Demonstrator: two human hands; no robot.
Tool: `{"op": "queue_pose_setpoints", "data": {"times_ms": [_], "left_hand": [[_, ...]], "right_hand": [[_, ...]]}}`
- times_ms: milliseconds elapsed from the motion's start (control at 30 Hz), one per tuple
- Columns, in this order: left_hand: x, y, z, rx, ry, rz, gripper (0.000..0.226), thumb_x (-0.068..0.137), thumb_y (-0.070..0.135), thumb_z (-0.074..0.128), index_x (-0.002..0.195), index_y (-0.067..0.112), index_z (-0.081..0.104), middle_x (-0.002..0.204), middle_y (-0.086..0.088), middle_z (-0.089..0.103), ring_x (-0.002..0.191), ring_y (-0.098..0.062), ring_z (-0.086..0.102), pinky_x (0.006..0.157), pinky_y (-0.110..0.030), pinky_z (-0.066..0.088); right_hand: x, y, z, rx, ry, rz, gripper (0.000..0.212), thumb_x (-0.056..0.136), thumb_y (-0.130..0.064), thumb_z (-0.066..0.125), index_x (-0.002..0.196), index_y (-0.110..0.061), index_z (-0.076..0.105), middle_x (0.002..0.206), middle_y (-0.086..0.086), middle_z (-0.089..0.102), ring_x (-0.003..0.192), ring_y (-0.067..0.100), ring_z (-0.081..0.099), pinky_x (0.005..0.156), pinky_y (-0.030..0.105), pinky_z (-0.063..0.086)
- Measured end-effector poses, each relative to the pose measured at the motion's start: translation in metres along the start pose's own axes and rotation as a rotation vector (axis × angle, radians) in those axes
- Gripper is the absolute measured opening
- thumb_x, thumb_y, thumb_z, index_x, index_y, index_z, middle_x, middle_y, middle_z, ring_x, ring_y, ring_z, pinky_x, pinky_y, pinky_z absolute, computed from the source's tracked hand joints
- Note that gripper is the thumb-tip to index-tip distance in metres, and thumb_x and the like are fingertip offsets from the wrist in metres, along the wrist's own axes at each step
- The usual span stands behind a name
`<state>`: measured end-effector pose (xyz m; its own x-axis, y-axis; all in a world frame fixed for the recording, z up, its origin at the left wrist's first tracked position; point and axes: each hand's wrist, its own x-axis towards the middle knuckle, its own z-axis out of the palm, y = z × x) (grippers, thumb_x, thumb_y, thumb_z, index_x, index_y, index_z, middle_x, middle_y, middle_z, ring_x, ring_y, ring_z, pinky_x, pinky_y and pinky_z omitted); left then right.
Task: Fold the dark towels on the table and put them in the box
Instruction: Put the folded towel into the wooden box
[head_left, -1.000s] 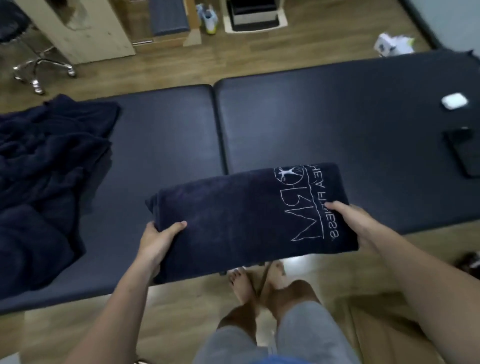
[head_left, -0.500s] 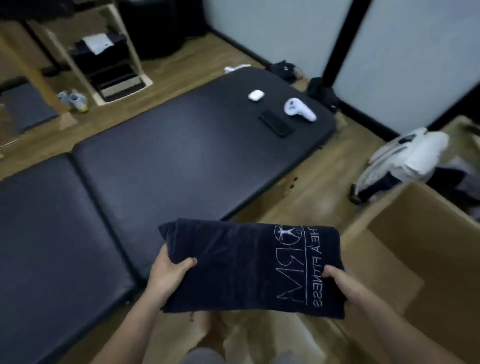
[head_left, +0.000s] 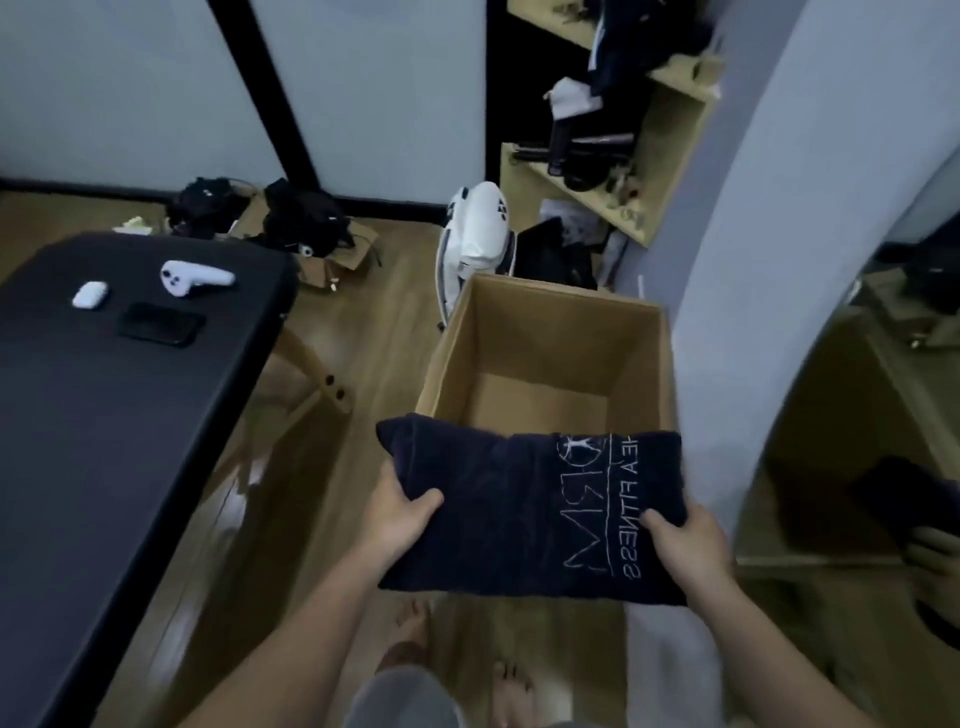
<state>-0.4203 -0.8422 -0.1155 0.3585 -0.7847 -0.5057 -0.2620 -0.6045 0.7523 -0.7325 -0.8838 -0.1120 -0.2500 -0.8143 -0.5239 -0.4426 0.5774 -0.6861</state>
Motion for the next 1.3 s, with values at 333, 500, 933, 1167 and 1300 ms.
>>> {"op": "queue_pose_setpoints", "data": {"times_ms": [333, 500, 933, 1167, 1300], "left_hand": [[0.115, 0.086, 0.064, 0.184, -0.068, 0.060, 0.054, 0.084, 0.036, 0.072, 0.127, 0.026, 0.041, 0.112, 0.005, 0.064, 0.105, -0.025, 0.063, 0.089, -0.040, 0.052], [0.186, 0.130, 0.109, 0.273, -0.132, 0.116, 0.061, 0.083, 0.050, 0.069, 0.127, 0.022, 0.038, 0.119, -0.004, 0.065, 0.106, -0.030, 0.065, 0.090, -0.045, 0.055], [0.422, 0.151, 0.117, 0.349, -0.069, -0.108, 0.088, 0.078, 0.059, 0.052, 0.153, 0.026, 0.022, 0.148, -0.009, 0.048, 0.132, -0.036, 0.047, 0.113, -0.053, 0.034], [0.420, 0.134, 0.111, 0.508, -0.062, -0.016, 0.068, 0.094, 0.045, 0.052, 0.154, 0.027, 0.025, 0.152, -0.007, 0.043, 0.136, -0.032, 0.044, 0.115, -0.054, 0.028], [0.400, 0.142, 0.118, 0.616, -0.143, 0.120, 0.069, 0.098, 0.041, 0.052, 0.157, 0.024, 0.020, 0.161, -0.002, 0.031, 0.146, -0.025, 0.032, 0.120, -0.046, 0.022]], "right_hand": [[0.081, -0.058, 0.027, -0.152, -0.072, -0.054, 0.042, 0.094, -0.027, 0.061, 0.134, -0.018, 0.051, 0.122, 0.001, 0.066, 0.108, 0.024, 0.063, 0.093, 0.037, 0.052], [0.149, -0.125, 0.067, -0.290, -0.051, -0.174, 0.045, 0.096, -0.030, 0.059, 0.137, -0.020, 0.047, 0.126, 0.002, 0.062, 0.112, 0.023, 0.061, 0.090, 0.033, 0.051], [0.347, -0.135, 0.050, -0.138, 0.232, 0.127, 0.042, 0.095, -0.010, 0.052, 0.137, -0.013, 0.048, 0.127, 0.008, 0.058, 0.122, 0.030, 0.054, 0.092, 0.028, 0.038], [0.342, -0.121, 0.045, -0.288, 0.142, 0.053, 0.038, 0.095, -0.012, 0.050, 0.134, -0.014, 0.054, 0.129, 0.011, 0.061, 0.119, 0.033, 0.057, 0.099, 0.032, 0.041], [0.326, -0.131, 0.049, -0.314, 0.056, 0.024, 0.043, 0.095, -0.018, 0.055, 0.138, -0.021, 0.051, 0.134, 0.005, 0.060, 0.120, 0.026, 0.057, 0.096, 0.032, 0.042]]}}
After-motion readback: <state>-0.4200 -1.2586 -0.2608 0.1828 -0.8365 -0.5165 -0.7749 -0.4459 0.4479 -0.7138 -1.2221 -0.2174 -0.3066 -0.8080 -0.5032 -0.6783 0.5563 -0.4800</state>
